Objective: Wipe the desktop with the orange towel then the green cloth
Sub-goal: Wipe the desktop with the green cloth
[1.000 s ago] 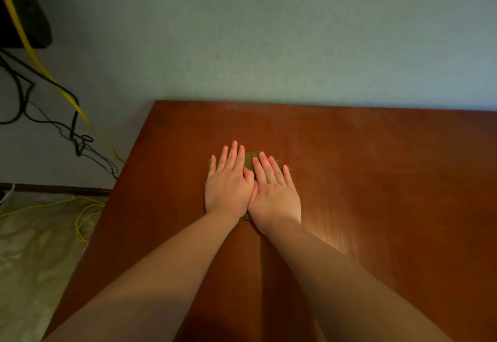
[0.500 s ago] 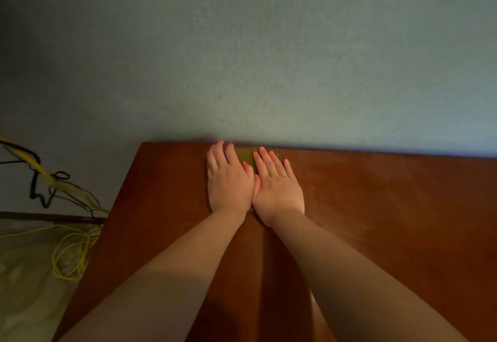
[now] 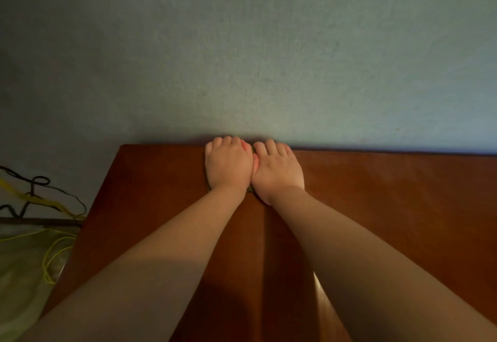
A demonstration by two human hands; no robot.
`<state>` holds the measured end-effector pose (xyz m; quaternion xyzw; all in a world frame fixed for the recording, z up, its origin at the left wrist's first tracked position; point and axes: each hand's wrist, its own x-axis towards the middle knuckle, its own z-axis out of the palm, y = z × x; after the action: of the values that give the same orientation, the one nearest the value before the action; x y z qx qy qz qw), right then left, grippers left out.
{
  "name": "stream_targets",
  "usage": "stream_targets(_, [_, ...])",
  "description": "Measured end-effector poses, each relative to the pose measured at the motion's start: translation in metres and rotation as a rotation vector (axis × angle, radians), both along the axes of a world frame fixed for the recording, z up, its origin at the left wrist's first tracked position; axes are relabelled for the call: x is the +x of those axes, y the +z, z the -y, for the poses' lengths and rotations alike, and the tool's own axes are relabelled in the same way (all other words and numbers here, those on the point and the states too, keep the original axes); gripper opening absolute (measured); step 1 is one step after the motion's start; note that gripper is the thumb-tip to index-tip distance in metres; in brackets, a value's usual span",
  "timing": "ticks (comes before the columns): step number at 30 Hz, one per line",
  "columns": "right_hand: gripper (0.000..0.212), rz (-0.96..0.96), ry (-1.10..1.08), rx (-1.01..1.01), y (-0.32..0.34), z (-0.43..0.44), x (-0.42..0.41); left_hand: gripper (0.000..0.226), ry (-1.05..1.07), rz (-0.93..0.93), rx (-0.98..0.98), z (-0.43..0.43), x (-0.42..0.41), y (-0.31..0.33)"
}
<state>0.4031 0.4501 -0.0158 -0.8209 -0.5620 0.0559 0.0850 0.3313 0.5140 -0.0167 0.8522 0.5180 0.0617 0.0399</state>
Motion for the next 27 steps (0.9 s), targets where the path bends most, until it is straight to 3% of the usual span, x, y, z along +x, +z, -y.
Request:
stream_targets(3, [0.046,0.029,-0.032,-0.013,0.001,0.02,0.023,0.039,0.002,0.038,0.045,0.02,0.023,-0.003])
stream_targets(8, [0.048,-0.019,-0.077,-0.026,-0.002,0.044,0.042,0.036,-0.064,0.115,0.118,0.039,0.044,-0.008])
stream_targets(12, [0.051,-0.043,-0.092,-0.05,-0.003,0.051,0.039,0.055,-0.1,0.13,0.041,0.047,0.041,-0.009])
stream_targets(15, [0.051,-0.04,-0.095,-0.057,-0.004,0.061,0.037,0.047,-0.106,0.14,-0.012,0.056,0.038,-0.006])
stream_targets(27, [0.051,-0.026,-0.11,-0.087,-0.002,0.133,0.005,0.052,-0.136,0.036,-0.069,0.127,0.009,-0.003])
